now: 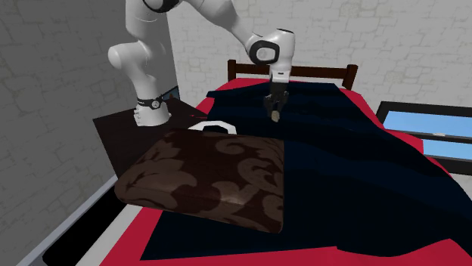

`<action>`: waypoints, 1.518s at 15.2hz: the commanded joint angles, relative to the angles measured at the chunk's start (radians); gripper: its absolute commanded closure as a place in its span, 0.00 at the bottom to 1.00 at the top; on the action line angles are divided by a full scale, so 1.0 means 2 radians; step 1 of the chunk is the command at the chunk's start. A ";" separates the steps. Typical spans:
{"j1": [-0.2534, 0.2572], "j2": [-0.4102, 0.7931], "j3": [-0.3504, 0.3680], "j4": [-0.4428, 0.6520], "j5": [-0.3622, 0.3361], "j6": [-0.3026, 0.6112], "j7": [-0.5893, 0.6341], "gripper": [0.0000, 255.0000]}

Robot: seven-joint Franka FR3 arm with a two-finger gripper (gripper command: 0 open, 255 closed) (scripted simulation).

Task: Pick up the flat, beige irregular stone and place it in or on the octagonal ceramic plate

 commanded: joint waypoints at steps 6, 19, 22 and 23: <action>-0.074 -0.119 0.030 -0.175 0.047 0.071 -0.042 1.00; -0.131 -0.366 0.038 -0.445 0.275 0.140 -0.268 1.00; -0.112 -0.421 0.010 -0.496 0.318 0.137 -0.320 1.00; -0.114 -0.411 0.011 -0.498 0.314 0.148 -0.317 1.00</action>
